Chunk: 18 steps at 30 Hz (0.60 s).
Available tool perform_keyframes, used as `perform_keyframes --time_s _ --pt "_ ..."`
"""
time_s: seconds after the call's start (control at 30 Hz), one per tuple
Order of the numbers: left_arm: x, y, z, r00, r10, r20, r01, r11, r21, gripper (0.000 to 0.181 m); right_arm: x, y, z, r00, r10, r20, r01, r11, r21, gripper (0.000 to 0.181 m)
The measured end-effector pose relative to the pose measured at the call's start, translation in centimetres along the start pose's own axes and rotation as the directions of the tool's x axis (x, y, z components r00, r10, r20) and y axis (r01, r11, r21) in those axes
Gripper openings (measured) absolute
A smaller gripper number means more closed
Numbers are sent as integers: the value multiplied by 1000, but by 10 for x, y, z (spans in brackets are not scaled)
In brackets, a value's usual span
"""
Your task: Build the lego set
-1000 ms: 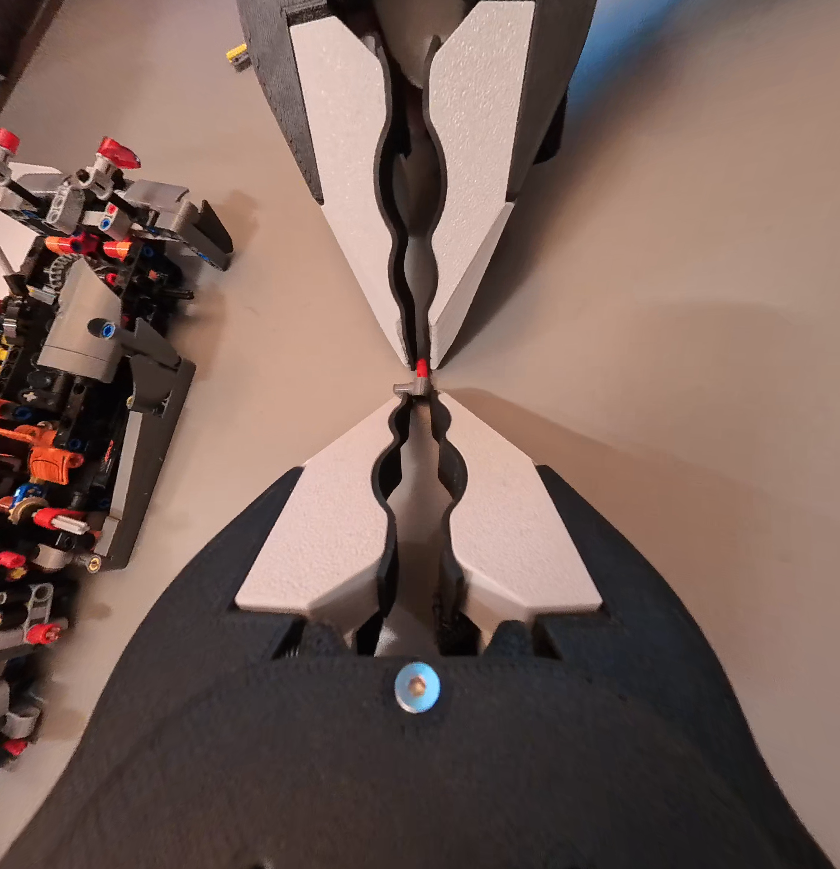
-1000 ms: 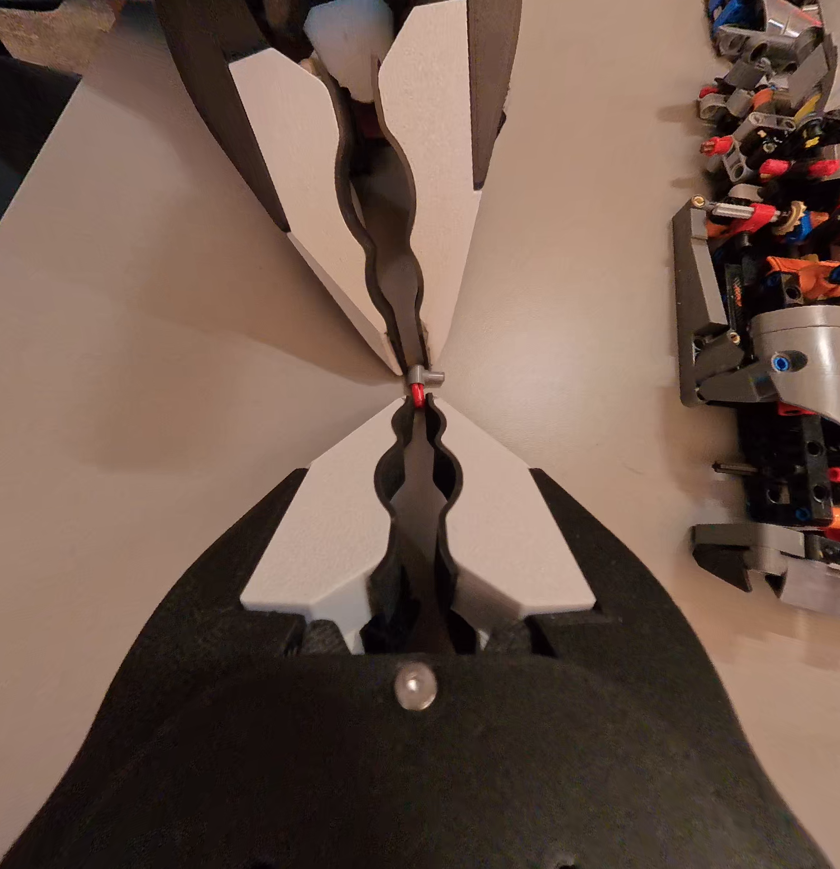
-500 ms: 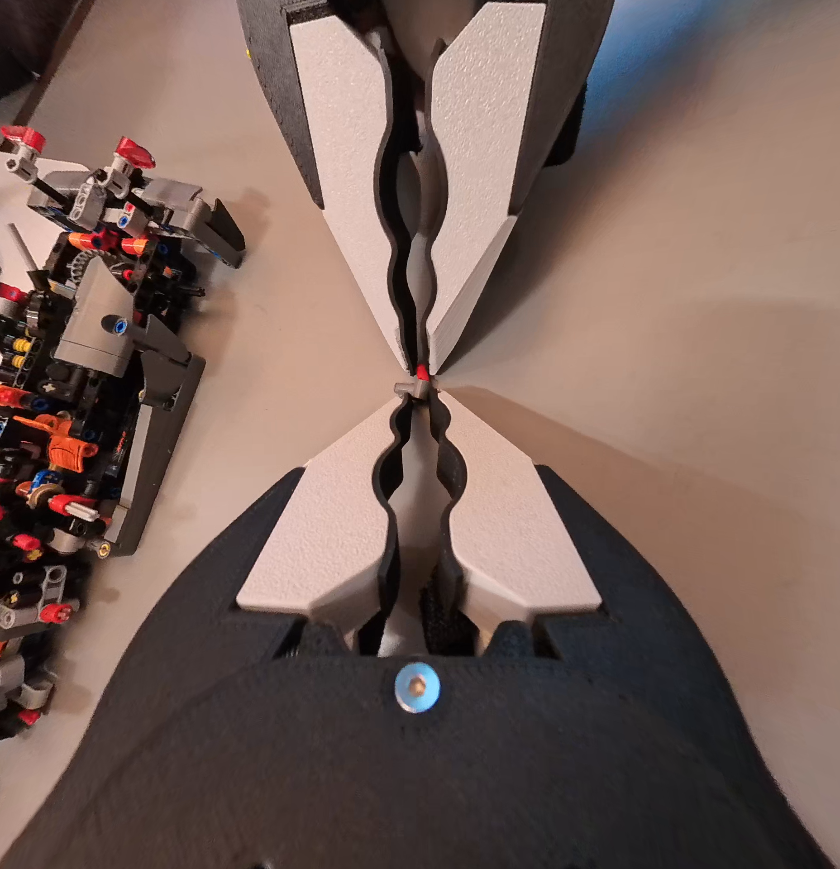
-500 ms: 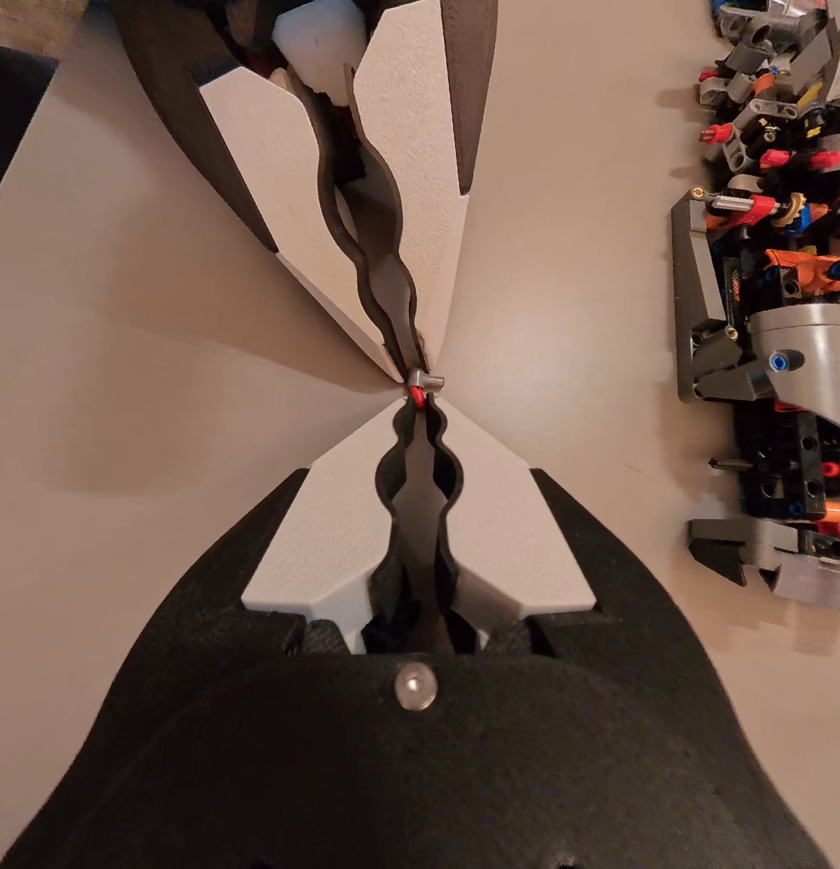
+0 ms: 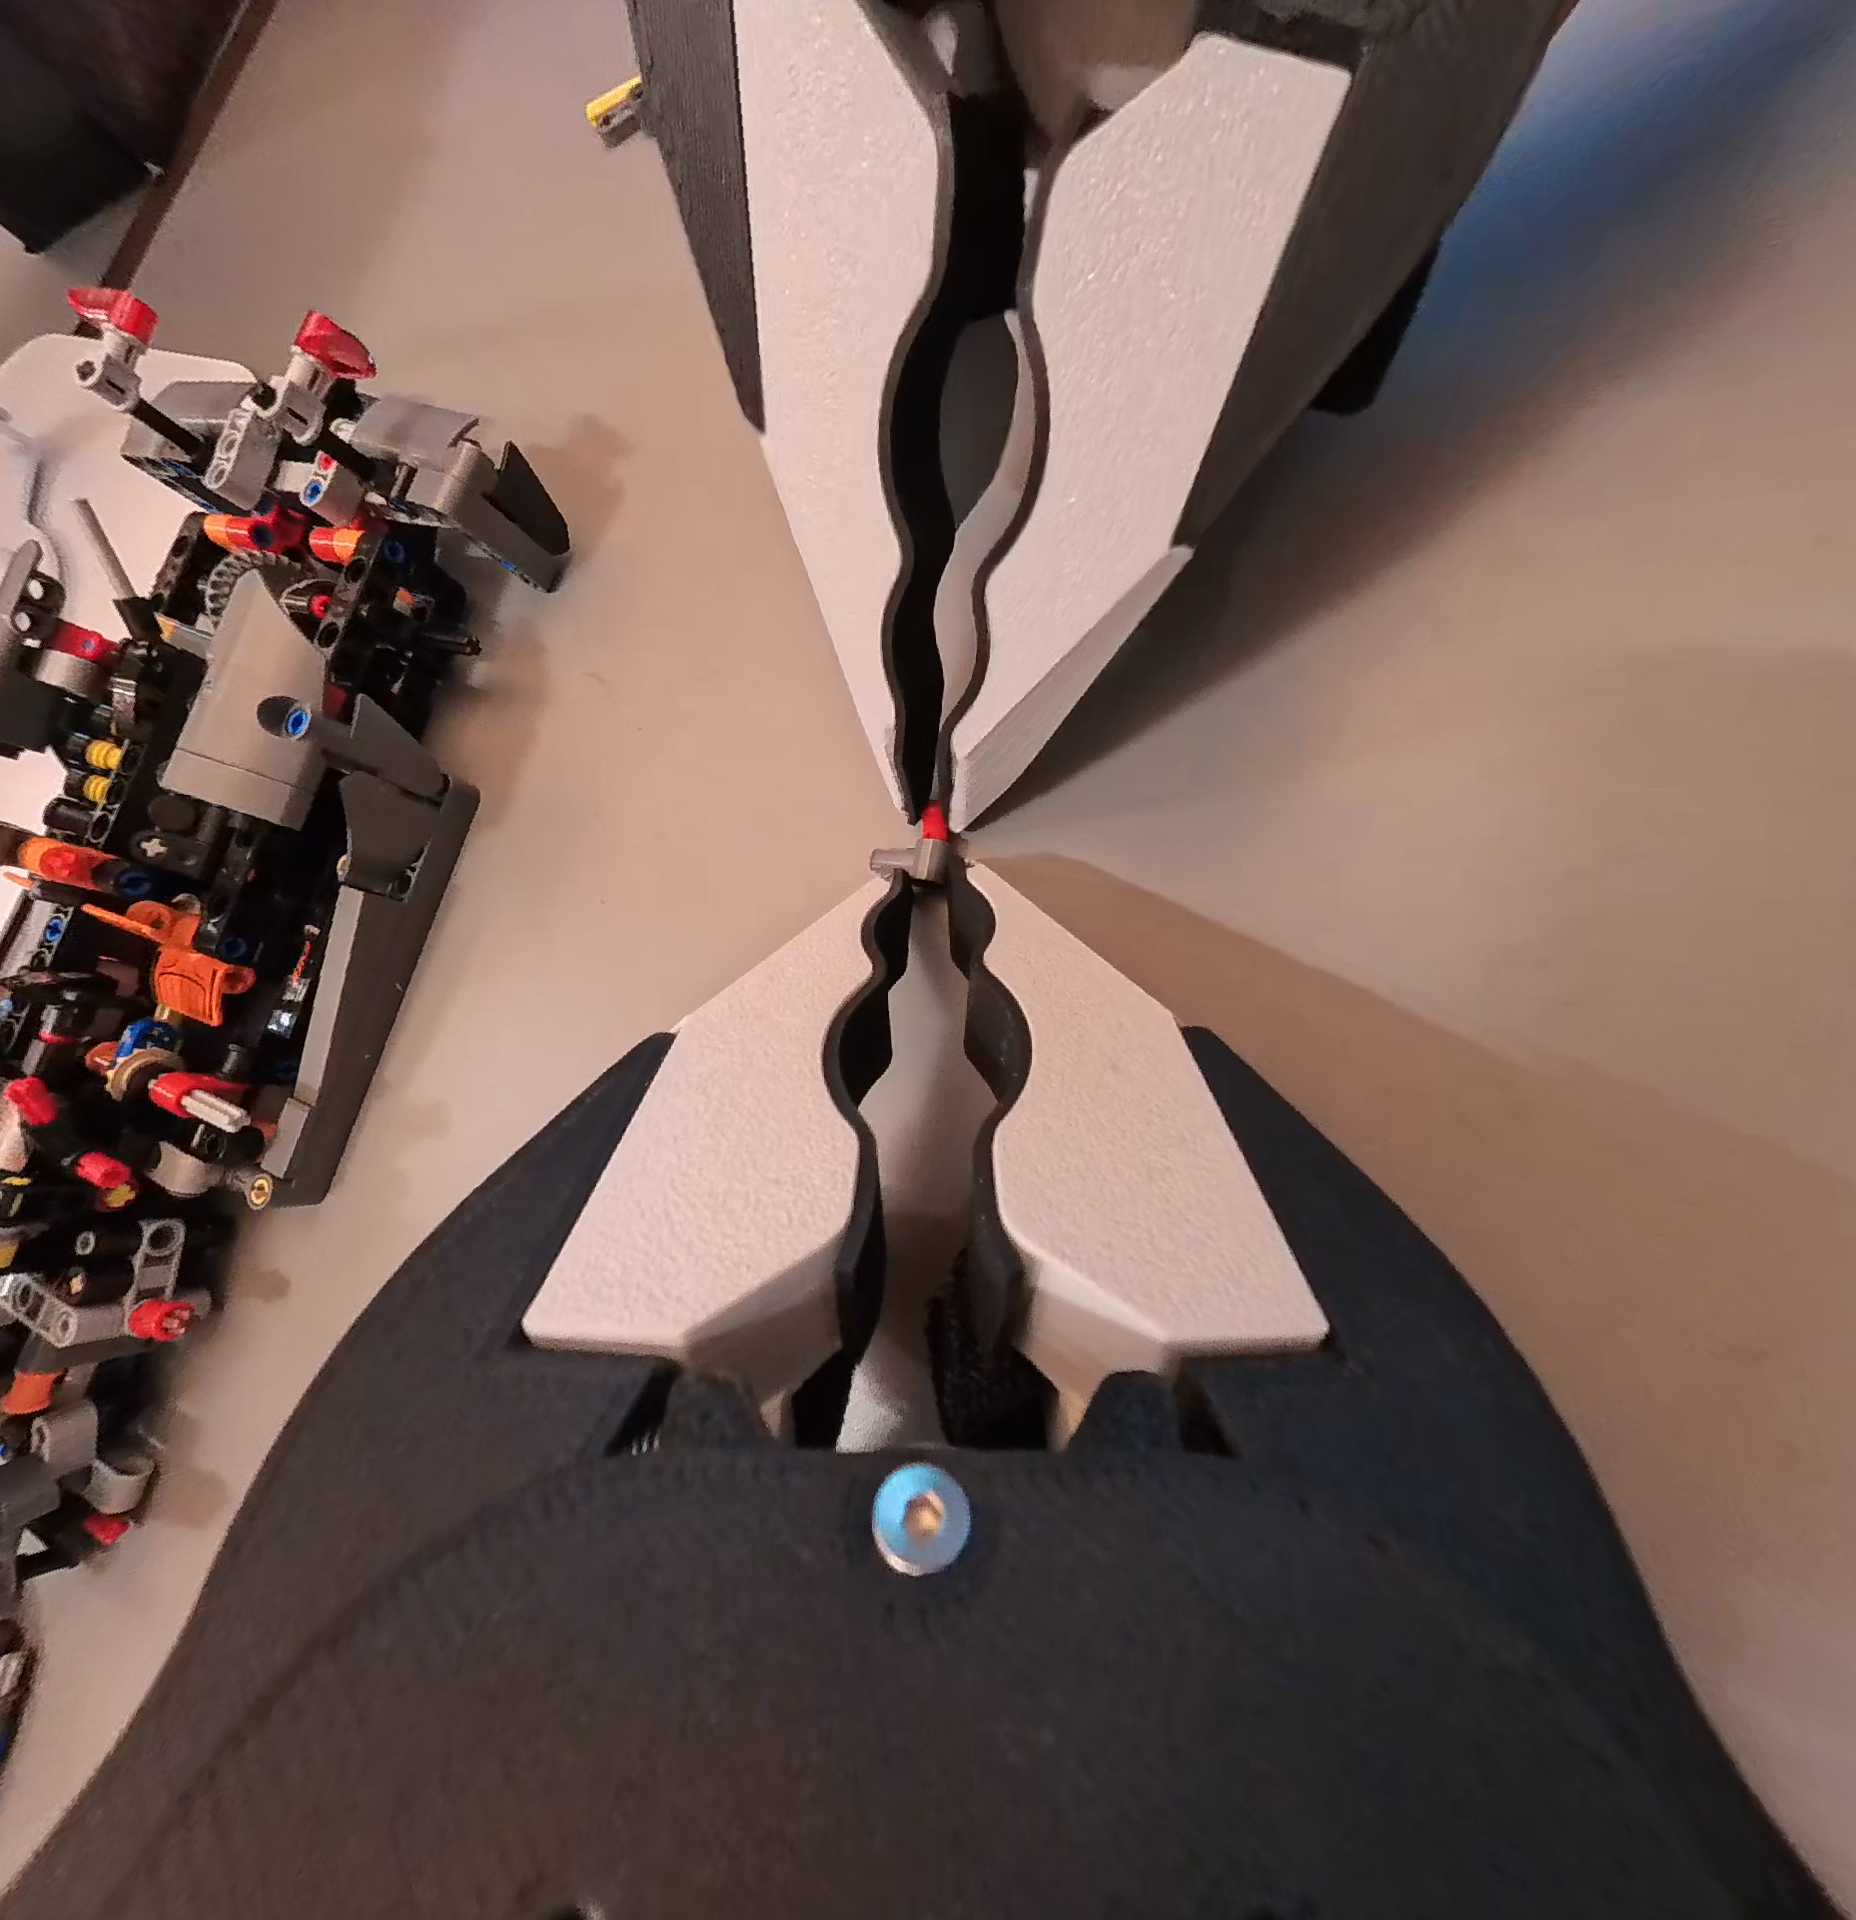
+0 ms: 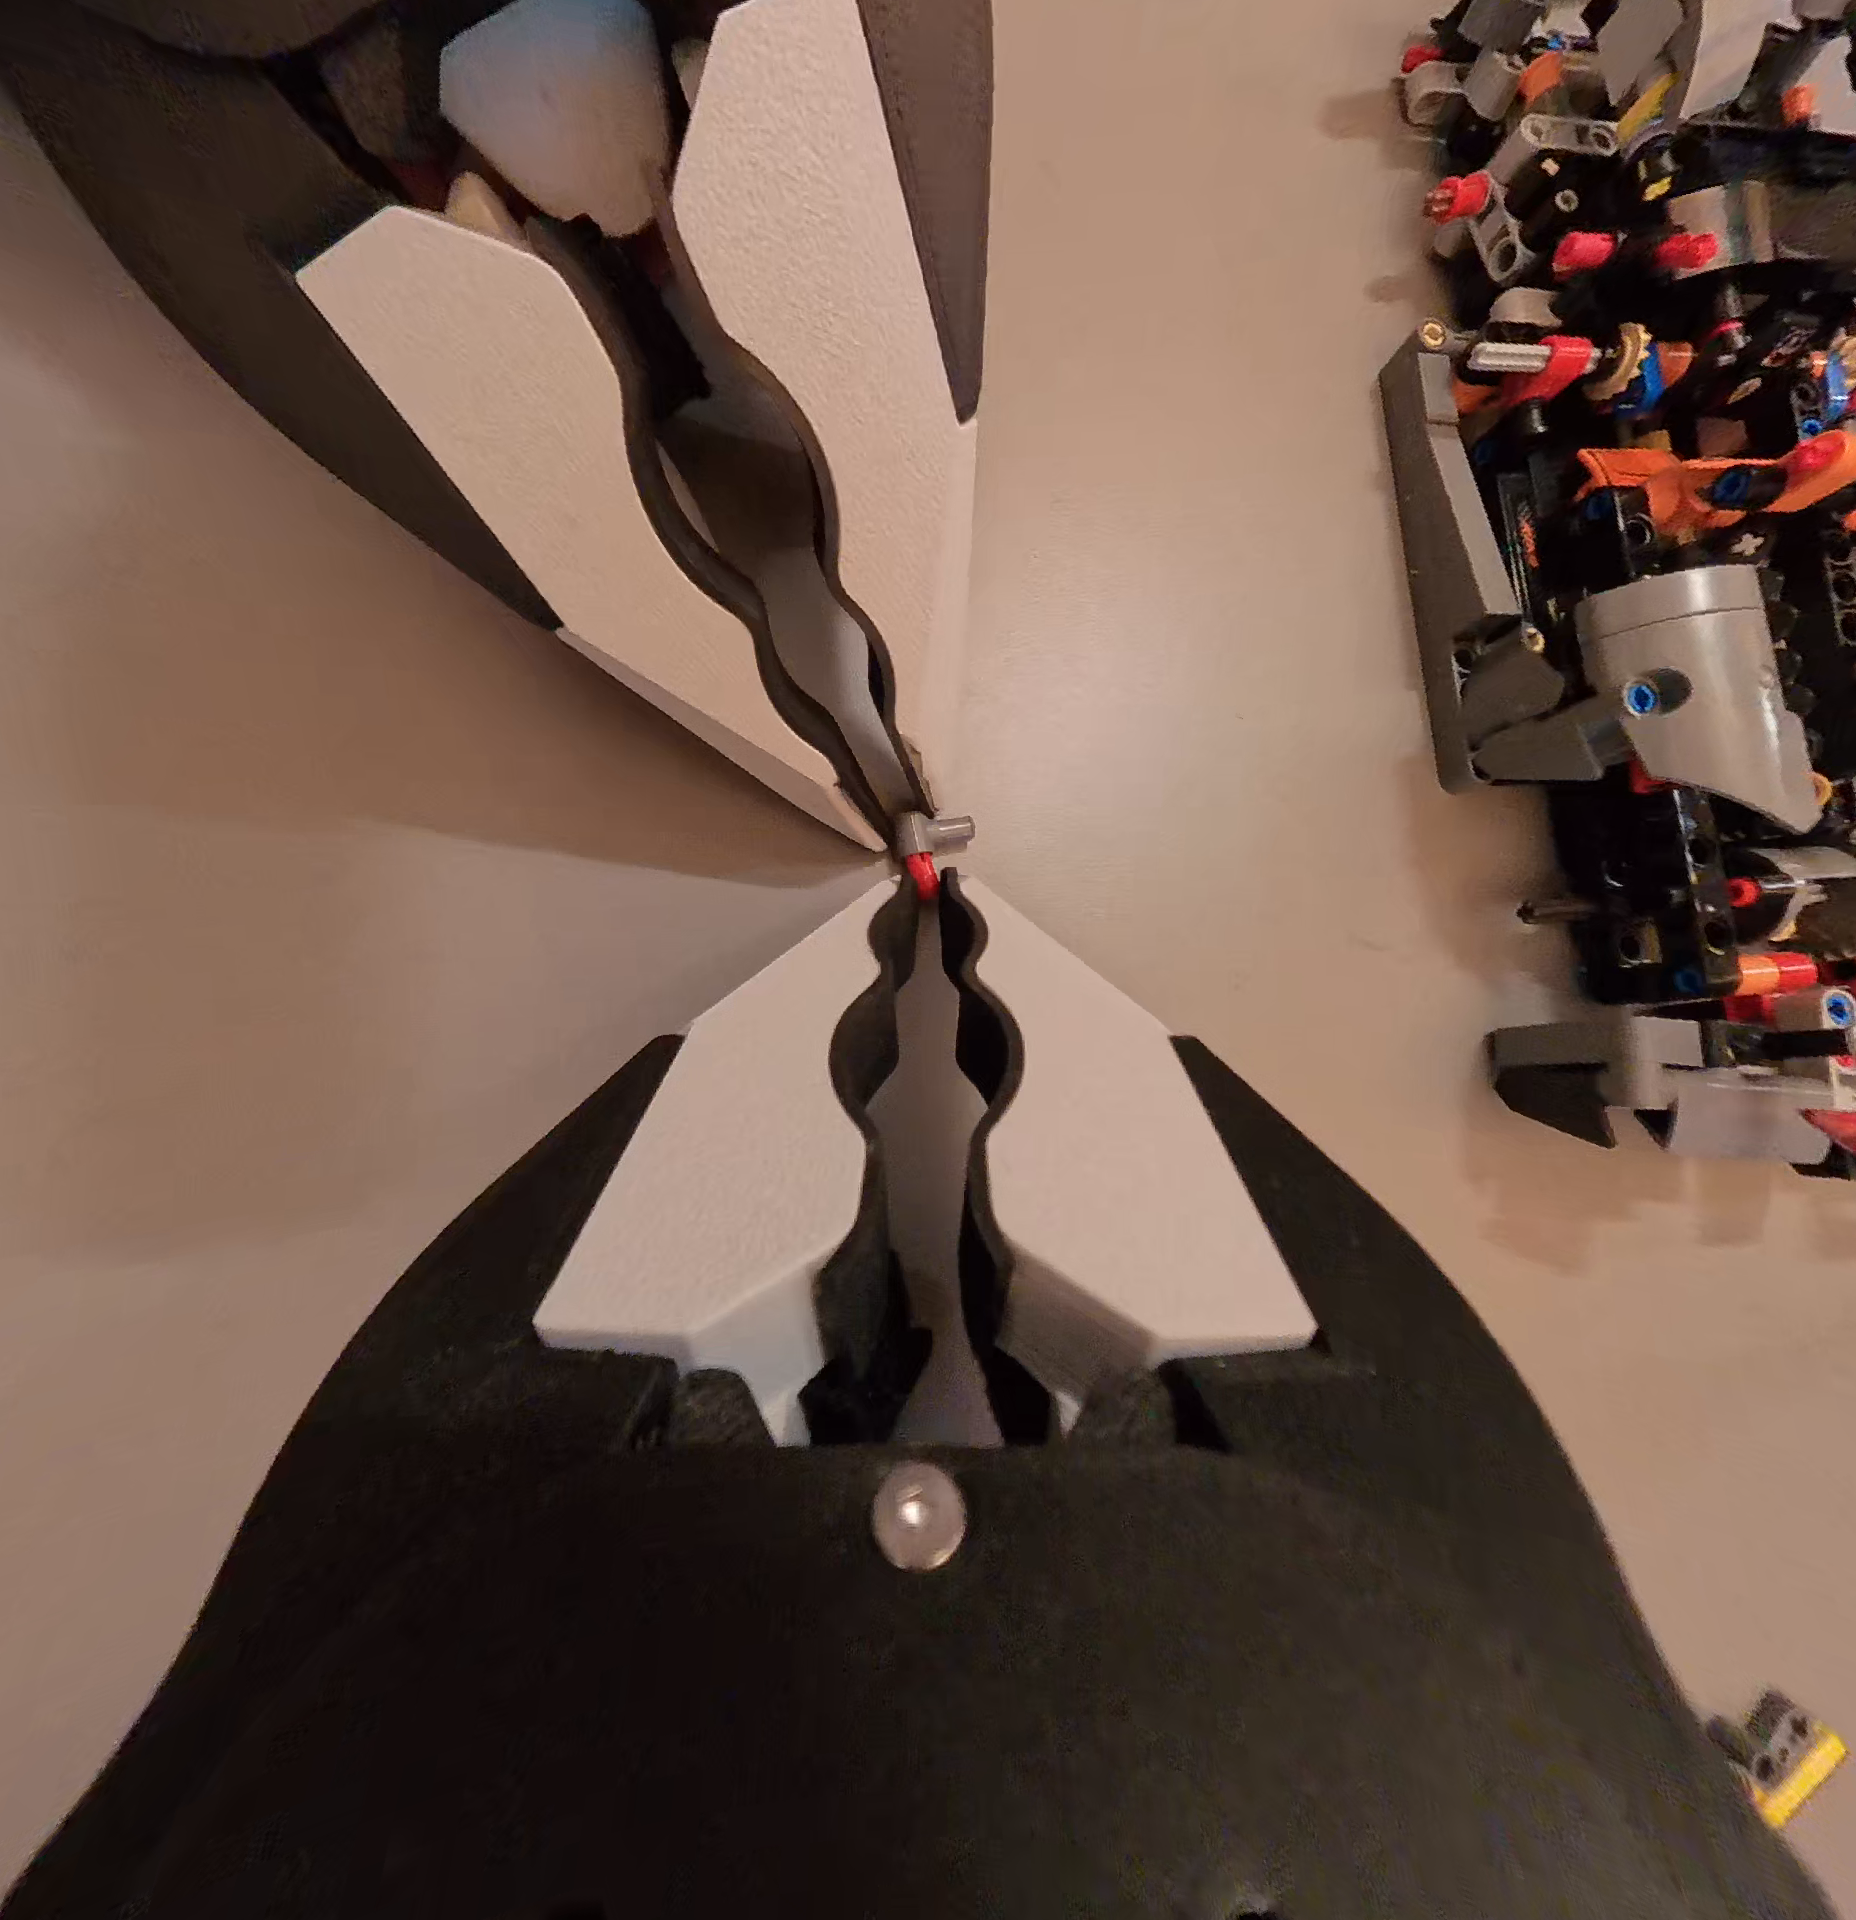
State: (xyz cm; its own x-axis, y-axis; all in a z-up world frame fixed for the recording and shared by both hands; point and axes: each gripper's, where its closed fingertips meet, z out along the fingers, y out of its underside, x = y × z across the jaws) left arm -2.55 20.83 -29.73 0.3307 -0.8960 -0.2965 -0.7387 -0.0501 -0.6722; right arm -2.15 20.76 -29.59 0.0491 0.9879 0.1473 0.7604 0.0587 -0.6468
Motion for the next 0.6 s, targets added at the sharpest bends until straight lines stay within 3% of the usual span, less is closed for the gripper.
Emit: perform_keyframes --time_s 0.2,0.6 --pt "0 -1 1 1000 4 12 -4 1000 -8 5 1 1 -1 997 -27 -67 24 998 -52 2" --pt "0 -2 2 999 16 42 -15 1000 -13 5 2 1 -1 989 25 -145 -24 1000 4 1"
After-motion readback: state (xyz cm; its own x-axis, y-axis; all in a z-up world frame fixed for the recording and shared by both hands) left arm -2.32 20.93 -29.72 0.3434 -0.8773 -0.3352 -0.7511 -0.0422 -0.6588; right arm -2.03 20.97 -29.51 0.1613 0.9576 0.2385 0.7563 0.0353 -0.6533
